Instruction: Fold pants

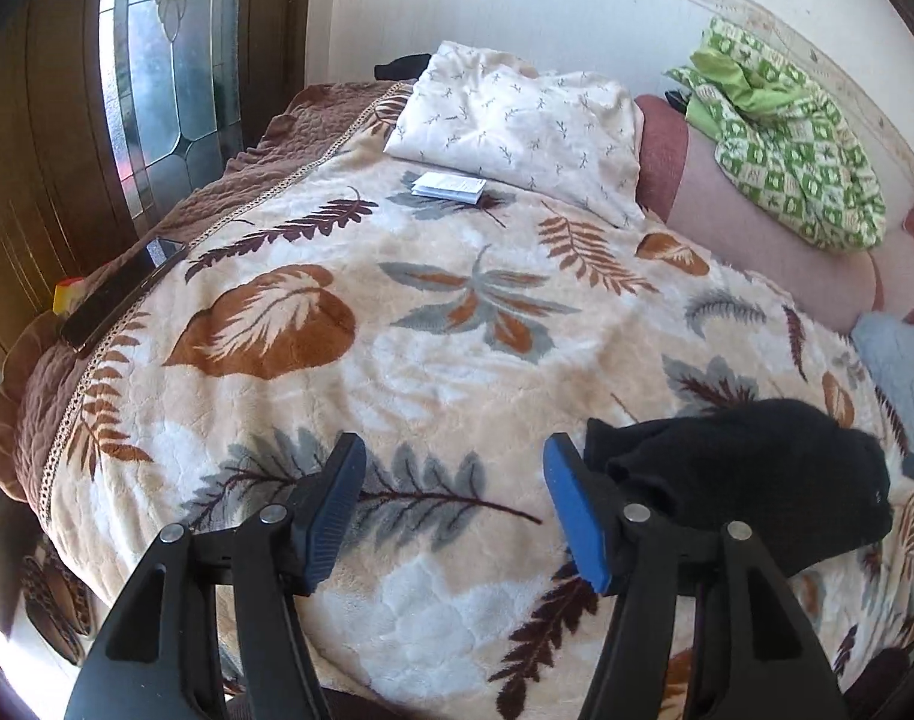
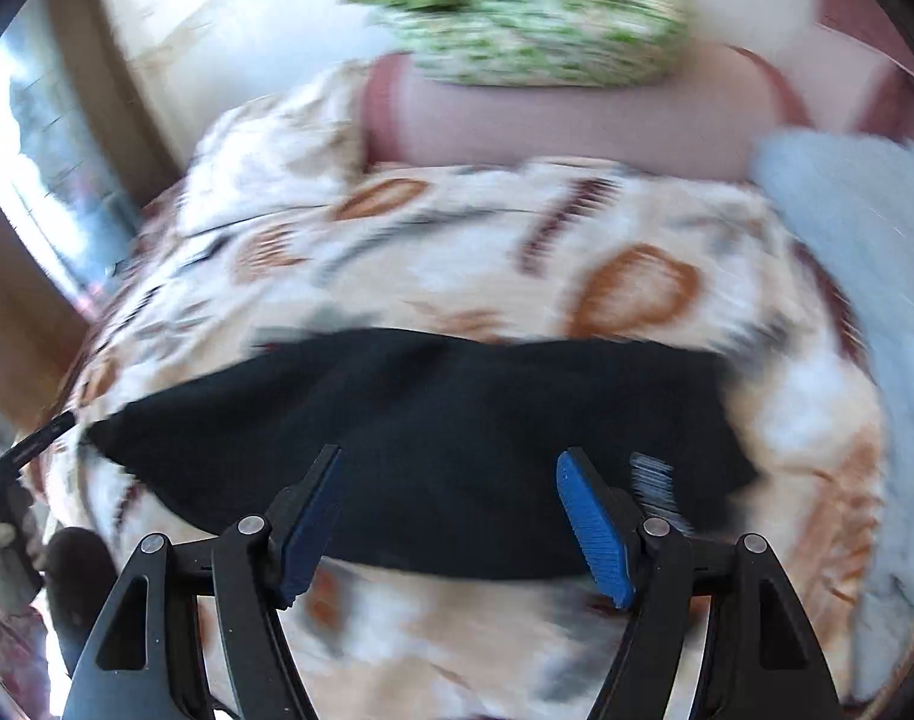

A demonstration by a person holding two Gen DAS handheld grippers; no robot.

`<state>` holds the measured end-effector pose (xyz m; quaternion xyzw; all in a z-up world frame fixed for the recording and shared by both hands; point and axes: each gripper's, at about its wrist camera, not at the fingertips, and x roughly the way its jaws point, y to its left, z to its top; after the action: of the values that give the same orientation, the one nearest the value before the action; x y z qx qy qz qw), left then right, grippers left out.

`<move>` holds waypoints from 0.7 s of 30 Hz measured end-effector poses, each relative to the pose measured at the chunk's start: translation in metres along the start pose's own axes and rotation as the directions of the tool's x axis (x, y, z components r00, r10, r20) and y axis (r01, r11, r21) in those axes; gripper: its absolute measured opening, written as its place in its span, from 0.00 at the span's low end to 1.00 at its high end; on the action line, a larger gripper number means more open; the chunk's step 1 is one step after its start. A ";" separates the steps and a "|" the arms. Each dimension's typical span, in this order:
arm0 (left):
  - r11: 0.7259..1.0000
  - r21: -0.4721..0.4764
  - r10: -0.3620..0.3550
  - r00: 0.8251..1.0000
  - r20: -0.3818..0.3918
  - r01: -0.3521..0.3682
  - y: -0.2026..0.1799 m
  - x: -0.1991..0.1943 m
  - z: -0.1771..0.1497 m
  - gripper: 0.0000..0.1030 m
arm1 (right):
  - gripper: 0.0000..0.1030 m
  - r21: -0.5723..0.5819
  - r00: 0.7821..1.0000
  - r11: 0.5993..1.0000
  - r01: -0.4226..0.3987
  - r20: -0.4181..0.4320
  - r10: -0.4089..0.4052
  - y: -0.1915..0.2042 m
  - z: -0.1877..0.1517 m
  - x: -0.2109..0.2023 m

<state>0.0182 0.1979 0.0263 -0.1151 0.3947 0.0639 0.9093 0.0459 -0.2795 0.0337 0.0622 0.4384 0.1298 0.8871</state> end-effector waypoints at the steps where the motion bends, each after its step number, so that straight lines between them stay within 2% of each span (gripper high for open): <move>1: 1.000 -0.021 -0.010 1.000 0.006 0.010 0.000 -0.003 0.000 0.64 | 0.75 -0.033 0.999 0.998 -0.046 -0.011 0.045 0.028 0.007 0.013; 4: 0.996 -0.077 -0.046 0.999 0.020 0.048 0.004 -0.008 0.000 0.65 | 0.73 -0.129 0.988 0.980 -0.148 -0.059 0.142 0.118 0.023 0.054; 6: 0.993 -0.102 -0.056 0.998 0.027 0.059 0.007 -0.008 -0.002 0.65 | 0.71 -0.191 0.982 0.963 -0.188 -0.073 0.177 0.169 0.027 0.076; 10: 0.991 -0.122 -0.046 0.998 0.031 0.050 0.015 -0.005 -0.007 0.65 | 0.68 -0.268 0.979 0.944 -0.191 -0.116 0.165 0.242 0.022 0.124; 12: 0.990 -0.130 -0.046 0.998 0.035 0.050 0.023 -0.003 -0.009 0.65 | 0.59 -0.271 0.966 0.939 -0.212 -0.206 0.159 0.255 0.006 0.147; 16: 0.989 -0.140 -0.039 0.998 0.043 0.045 0.035 0.001 -0.010 0.66 | 0.58 -0.350 0.930 0.902 -0.253 -0.344 0.128 0.260 -0.040 0.156; 19: 0.985 -0.161 -0.059 0.998 0.038 0.064 0.037 0.005 -0.011 0.66 | 0.58 -0.304 0.914 0.898 -0.317 -0.351 0.204 0.242 -0.027 0.139; 21: 0.984 -0.159 -0.075 0.997 0.034 0.080 0.033 0.006 -0.011 0.66 | 0.58 -0.270 0.922 0.904 -0.331 -0.298 0.249 0.234 -0.005 0.126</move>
<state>0.0080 0.2273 0.0091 -0.2020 0.3709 0.0614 0.9044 0.0743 -0.0197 -0.0130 -0.0327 0.5087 0.3367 0.7917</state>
